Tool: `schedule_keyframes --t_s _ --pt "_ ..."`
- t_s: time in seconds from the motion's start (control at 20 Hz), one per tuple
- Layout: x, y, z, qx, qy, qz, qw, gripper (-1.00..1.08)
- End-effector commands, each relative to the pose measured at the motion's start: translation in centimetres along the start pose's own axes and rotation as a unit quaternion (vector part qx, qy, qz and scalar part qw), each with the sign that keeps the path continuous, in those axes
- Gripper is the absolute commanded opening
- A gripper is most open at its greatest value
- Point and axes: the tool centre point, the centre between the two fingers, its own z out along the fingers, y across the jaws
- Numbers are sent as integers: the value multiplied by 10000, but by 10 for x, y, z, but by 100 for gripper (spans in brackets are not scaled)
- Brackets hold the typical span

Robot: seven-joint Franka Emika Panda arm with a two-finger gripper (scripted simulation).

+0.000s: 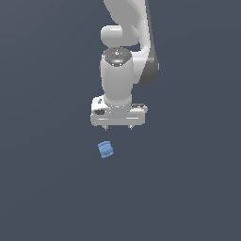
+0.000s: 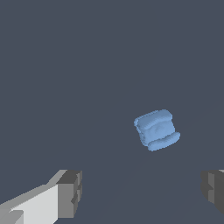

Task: Pick up the object and move it to a goal position.

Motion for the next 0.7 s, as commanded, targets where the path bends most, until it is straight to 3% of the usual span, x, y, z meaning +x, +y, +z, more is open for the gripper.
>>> schedule_keyframes --t_s 0.0,0.65 --pt "1 1 -2 6 10 -5 10000 100" --pt "5 12 16 -9 -31 -335 9994 100"
